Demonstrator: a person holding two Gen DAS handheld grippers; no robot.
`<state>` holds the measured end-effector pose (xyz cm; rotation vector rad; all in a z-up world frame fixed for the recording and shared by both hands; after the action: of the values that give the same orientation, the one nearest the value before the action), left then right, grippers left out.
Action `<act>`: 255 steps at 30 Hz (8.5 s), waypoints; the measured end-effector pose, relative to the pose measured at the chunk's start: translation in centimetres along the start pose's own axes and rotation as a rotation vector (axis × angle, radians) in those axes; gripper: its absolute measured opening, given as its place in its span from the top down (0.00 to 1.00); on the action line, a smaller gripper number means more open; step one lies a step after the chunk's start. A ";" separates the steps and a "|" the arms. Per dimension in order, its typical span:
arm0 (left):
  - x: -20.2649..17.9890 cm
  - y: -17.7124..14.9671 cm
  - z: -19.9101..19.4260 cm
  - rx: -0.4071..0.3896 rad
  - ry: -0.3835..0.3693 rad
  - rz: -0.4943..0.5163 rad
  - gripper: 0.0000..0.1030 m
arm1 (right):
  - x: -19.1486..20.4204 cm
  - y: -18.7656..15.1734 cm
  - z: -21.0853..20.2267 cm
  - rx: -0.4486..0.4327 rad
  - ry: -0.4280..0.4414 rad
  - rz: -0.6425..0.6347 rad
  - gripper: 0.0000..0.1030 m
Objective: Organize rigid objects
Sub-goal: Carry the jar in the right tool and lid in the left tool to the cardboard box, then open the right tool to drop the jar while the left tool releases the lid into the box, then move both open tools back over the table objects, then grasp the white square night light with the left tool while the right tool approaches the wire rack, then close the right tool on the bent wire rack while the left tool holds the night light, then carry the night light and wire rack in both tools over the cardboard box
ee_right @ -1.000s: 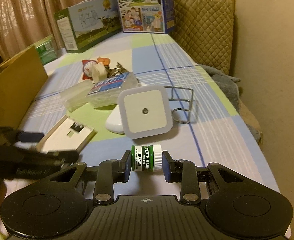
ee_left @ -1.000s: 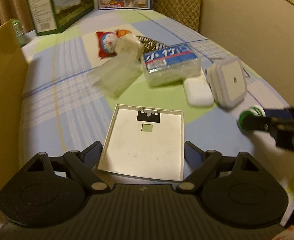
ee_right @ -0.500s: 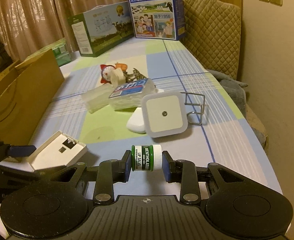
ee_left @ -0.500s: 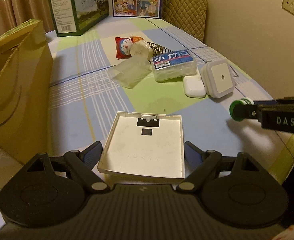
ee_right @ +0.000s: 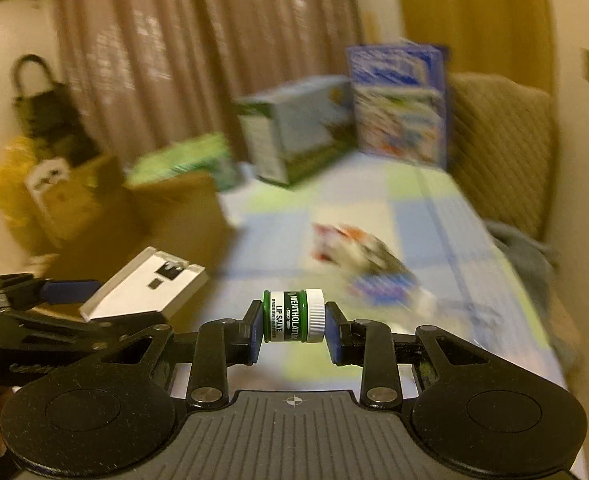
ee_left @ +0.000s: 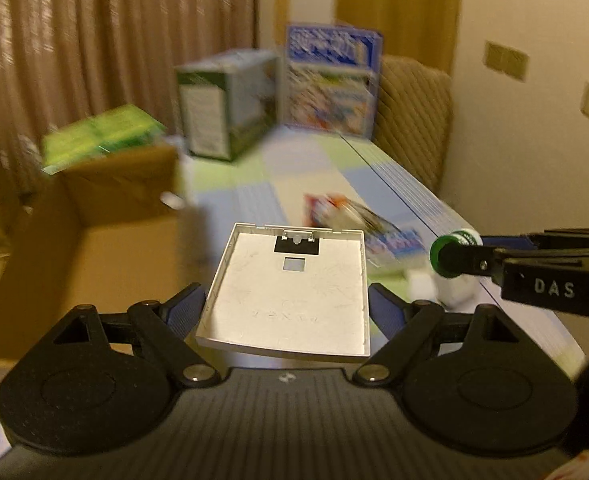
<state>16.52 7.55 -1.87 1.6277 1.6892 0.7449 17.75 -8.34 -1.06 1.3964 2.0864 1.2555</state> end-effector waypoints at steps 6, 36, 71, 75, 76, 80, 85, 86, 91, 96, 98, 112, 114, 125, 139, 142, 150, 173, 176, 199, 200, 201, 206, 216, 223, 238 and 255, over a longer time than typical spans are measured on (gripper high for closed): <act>8.6 3.3 -1.8 -0.002 0.144 -0.015 0.18 | 8.5 5.1 3.2 -0.038 0.162 -0.091 0.72; 18.7 0.1 2.1 0.115 0.181 -0.089 0.17 | 17.6 1.8 14.8 0.142 0.257 -0.276 0.72; 18.2 1.6 -2.4 0.031 0.209 -0.144 0.17 | 15.4 2.7 9.7 0.069 0.232 -0.206 0.67; 16.2 1.9 -3.4 0.013 0.186 -0.143 0.17 | 13.6 2.7 6.8 0.030 0.191 -0.187 0.60; 15.7 1.9 -3.7 0.008 0.179 -0.142 0.17 | 13.2 2.7 6.1 0.020 0.181 -0.185 0.57; 12.9 2.1 -5.0 -0.017 0.148 -0.143 0.17 | 10.9 2.1 3.0 -0.007 0.124 -0.171 0.49; 8.6 2.1 -6.4 -0.046 0.091 -0.135 0.17 | 7.2 0.0 -0.6 -0.010 0.047 -0.119 0.37; 7.6 2.0 -6.6 -0.049 0.079 -0.131 0.17 | 6.4 -0.4 -1.2 -0.008 0.031 -0.107 0.35; 3.1 1.6 -6.9 -0.052 0.028 -0.117 0.14 | 1.9 -2.6 -4.4 0.004 -0.054 -0.047 0.31; -0.9 0.6 -6.2 -0.033 -0.017 -0.099 0.11 | -2.6 -4.4 -7.1 0.007 -0.134 0.006 0.29; -2.4 0.1 -5.6 -0.019 -0.030 -0.090 0.11 | -4.4 -5.0 -8.0 0.005 -0.163 0.027 0.29; -8.1 -1.9 -0.8 0.041 -0.071 -0.043 0.11 | -11.1 -6.2 -8.7 0.008 -0.236 0.108 0.28; -8.7 -2.0 0.1 0.047 -0.073 -0.041 0.11 | -11.7 -6.2 -8.3 0.012 -0.242 0.111 0.28; -12.4 -2.8 4.7 0.082 -0.103 -0.039 0.11 | -15.8 -4.8 -5.8 0.056 -0.232 0.098 0.28; -18.1 -4.2 10.8 0.114 -0.122 -0.054 0.11 | -21.1 -3.5 -0.3 0.175 -0.112 -0.135 0.29; -19.1 -4.8 12.3 0.119 -0.114 -0.058 0.12 | -22.5 -5.0 1.3 0.212 -0.097 -0.152 0.30; -22.2 -5.7 15.5 0.120 -0.092 -0.030 0.14 | -25.8 -7.6 3.9 0.264 -0.094 -0.163 0.42; -17.4 -7.0 17.5 0.130 -0.046 0.068 0.41 | -22.1 -8.4 7.2 0.286 0.106 -0.357 0.39; -16.6 -7.1 17.2 0.140 -0.061 0.082 0.41 | -21.6 -8.2 8.2 0.281 0.149 -0.417 0.34; -15.6 -8.5 15.4 0.142 -0.102 0.082 0.41 | -20.0 -8.9 10.7 0.449 0.111 -0.356 0.45; -15.6 -8.6 15.4 0.141 -0.099 0.085 0.41 | -19.7 -9.0 10.5 0.460 0.103 -0.327 0.45; -15.6 -8.7 15.3 0.141 -0.098 0.091 0.41 | -19.2 -9.0 10.3 0.458 0.118 -0.329 0.45; -15.5 -8.9 14.8 0.132 -0.101 0.099 0.40 | -18.0 -9.5 9.4 0.419 0.178 -0.498 0.38; -15.4 -9.0 15.2 0.136 -0.108 0.082 0.40 | -17.6 -11.3 9.8 0.427 0.256 -0.644 0.37; -15.7 -8.8 15.4 0.135 -0.105 0.079 0.40 | -18.0 -11.0 10.1 0.435 0.216 -0.537 0.51; -15.5 -8.0 13.9 0.137 -0.090 0.104 0.42 | -17.7 -7.9 6.8 0.363 0.123 -0.387 0.51; -6.7 0.0 2.2 0.021 -0.024 0.037 0.42 | -5.5 1.0 0.2 0.170 0.183 -0.306 0.51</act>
<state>18.26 0.72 -2.67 1.6798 1.6602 0.7249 20.99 -12.85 -1.36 1.0029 2.4680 1.1375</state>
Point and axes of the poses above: each gripper's, at about its wrist camera, not at the fingertips, and z roughly the way its jaws point, x to its left, y to its top, the point moved 10 cm from there along z, roughly the way its jaws point, and after that the axes turned 6 degrees about -z, right-handed, at the moved point
